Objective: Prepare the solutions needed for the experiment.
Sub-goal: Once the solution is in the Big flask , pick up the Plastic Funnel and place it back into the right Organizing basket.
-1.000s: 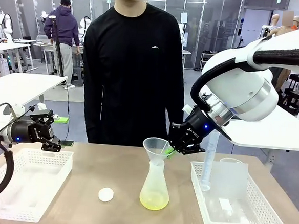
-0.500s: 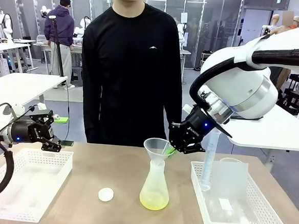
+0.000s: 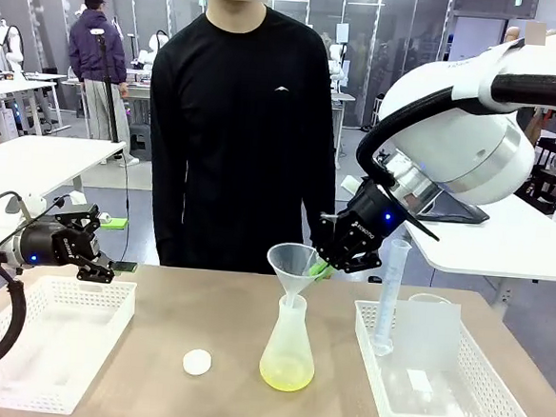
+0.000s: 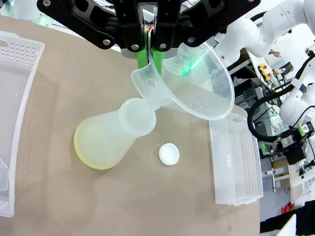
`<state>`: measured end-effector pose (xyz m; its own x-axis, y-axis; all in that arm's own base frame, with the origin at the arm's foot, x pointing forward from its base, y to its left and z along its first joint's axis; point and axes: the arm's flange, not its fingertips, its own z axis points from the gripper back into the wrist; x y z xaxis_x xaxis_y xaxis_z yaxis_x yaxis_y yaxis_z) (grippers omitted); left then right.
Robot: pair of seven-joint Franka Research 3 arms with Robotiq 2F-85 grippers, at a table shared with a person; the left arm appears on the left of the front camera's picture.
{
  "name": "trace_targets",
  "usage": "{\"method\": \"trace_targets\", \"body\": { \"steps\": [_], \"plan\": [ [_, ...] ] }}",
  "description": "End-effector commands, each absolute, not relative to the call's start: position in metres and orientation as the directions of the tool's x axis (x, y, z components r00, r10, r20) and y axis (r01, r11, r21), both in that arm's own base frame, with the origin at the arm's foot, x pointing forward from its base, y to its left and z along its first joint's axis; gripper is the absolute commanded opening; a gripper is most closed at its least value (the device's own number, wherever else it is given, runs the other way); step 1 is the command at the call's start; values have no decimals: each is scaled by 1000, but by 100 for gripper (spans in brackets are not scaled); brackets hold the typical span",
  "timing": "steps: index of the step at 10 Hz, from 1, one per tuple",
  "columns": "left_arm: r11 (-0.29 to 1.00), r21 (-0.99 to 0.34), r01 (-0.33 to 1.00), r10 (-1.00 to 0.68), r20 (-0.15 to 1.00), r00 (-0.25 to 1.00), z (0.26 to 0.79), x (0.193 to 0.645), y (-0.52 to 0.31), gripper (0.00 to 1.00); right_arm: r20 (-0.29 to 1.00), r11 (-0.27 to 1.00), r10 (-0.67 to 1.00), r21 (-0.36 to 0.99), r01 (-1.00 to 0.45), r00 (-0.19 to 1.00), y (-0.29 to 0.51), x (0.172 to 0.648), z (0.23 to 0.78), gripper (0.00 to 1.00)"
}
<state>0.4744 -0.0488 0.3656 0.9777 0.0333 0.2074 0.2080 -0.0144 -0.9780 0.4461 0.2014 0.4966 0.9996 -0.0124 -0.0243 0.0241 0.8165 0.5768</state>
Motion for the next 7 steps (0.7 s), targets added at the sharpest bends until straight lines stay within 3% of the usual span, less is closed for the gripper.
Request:
{"method": "trace_targets", "body": {
  "steps": [1,7],
  "plan": [
    [-23,-976,217,44,216,975,369,473,-50,100,17,828,-19,561,6,1000,204,430,507,0],
    [-23,-976,217,44,216,975,369,473,-50,100,163,848,-15,524,-74,987,191,388,568,0]
  ]
}}
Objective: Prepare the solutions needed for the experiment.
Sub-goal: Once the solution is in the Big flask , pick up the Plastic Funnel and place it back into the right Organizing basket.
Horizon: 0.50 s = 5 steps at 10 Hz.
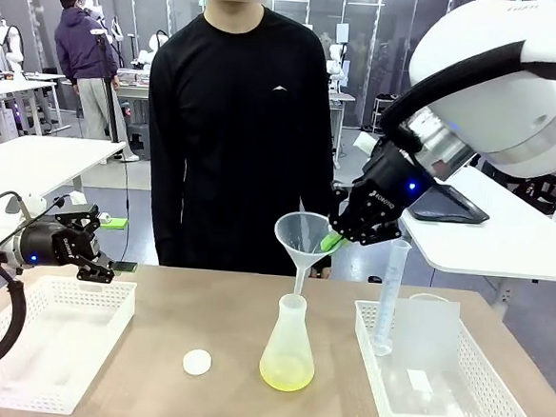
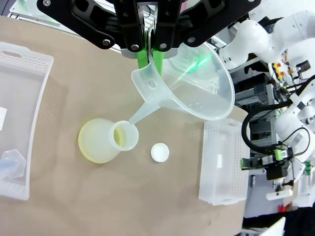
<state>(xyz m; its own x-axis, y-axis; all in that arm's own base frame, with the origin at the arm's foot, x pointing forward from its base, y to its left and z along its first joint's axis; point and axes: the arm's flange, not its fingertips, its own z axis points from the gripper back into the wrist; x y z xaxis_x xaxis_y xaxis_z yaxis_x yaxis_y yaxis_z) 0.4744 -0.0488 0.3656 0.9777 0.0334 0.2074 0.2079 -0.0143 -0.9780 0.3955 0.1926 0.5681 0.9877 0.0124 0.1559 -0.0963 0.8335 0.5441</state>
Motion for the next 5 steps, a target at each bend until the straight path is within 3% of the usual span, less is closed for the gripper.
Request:
{"method": "trace_targets", "body": {
  "steps": [1,5],
  "plan": [
    [-23,-976,217,44,216,975,369,473,-50,100,175,837,-7,540,-90,985,186,385,574,0],
    [-23,-976,217,44,216,975,369,473,-50,100,177,856,-34,513,-63,984,150,393,568,0]
  ]
}}
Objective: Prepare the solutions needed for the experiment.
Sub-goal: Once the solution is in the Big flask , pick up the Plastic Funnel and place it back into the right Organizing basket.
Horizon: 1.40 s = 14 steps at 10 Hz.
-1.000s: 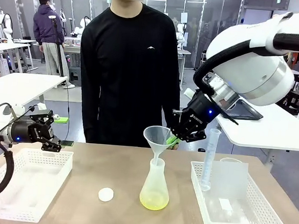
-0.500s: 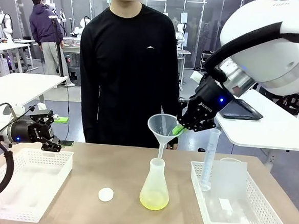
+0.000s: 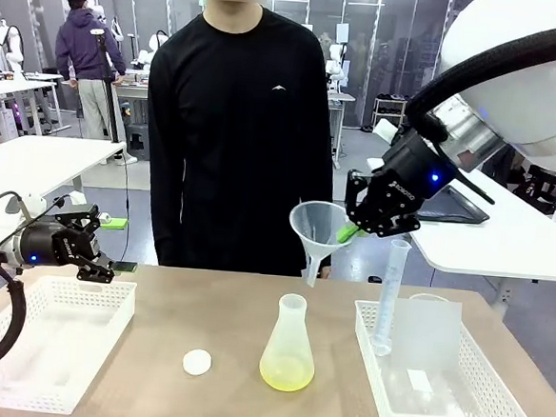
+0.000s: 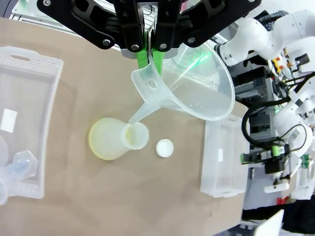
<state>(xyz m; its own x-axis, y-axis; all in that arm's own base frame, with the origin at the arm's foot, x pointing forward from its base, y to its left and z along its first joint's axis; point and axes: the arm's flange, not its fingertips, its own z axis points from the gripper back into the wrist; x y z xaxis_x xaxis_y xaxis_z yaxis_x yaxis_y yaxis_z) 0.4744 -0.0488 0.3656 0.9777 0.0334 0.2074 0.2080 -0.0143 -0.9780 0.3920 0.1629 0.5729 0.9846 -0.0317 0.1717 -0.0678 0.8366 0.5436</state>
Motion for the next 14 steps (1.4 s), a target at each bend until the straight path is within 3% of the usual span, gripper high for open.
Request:
{"method": "trace_targets", "body": {
  "steps": [1,3,7,11,14],
  "plan": [
    [-23,-976,217,44,216,975,369,473,-50,100,171,860,-33,507,-59,985,133,387,567,0],
    [-23,-976,217,44,216,975,369,473,-50,100,162,891,-90,454,7,983,87,376,562,0],
    [-23,-976,217,44,216,975,369,473,-50,100,100,863,-155,498,86,983,8,366,552,0],
    [-23,-976,217,44,216,975,369,473,-50,100,38,864,-172,485,132,984,-12,367,530,0],
    [-23,-976,217,44,216,975,369,473,-50,100,-10,860,-185,483,167,983,-10,380,482,0]
  ]
}}
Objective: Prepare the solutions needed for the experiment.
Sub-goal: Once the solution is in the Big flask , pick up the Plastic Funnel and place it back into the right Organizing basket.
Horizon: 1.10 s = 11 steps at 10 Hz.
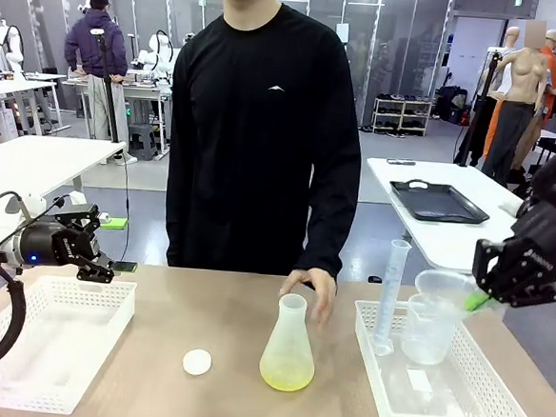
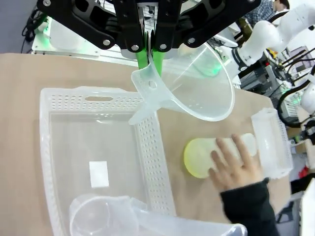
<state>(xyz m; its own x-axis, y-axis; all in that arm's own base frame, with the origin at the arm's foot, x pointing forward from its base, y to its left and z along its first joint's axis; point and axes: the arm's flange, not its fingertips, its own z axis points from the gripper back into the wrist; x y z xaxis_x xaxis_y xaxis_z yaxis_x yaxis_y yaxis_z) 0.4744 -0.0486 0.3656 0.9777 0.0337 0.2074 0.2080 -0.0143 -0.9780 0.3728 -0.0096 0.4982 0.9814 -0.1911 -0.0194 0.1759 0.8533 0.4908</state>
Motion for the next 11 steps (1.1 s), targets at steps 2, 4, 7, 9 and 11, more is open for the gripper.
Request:
{"method": "trace_targets", "body": {
  "steps": [2,4,7,9,11],
  "plan": [
    [-23,-976,217,44,216,975,369,473,-50,100,-99,865,-210,446,232,973,-9,385,449,0],
    [-23,-976,217,44,216,975,369,473,-50,100,-134,877,-230,400,265,964,-3,393,432,0],
    [-23,-976,217,44,216,975,369,473,-50,100,-173,872,-249,389,298,953,2,406,421,18],
    [-23,-976,217,44,216,975,369,473,-50,100,-147,873,-245,397,284,958,8,411,421,38],
    [-23,-976,217,44,216,975,369,473,-50,100,-122,876,-255,391,283,959,12,414,423,58]
  ]
}}
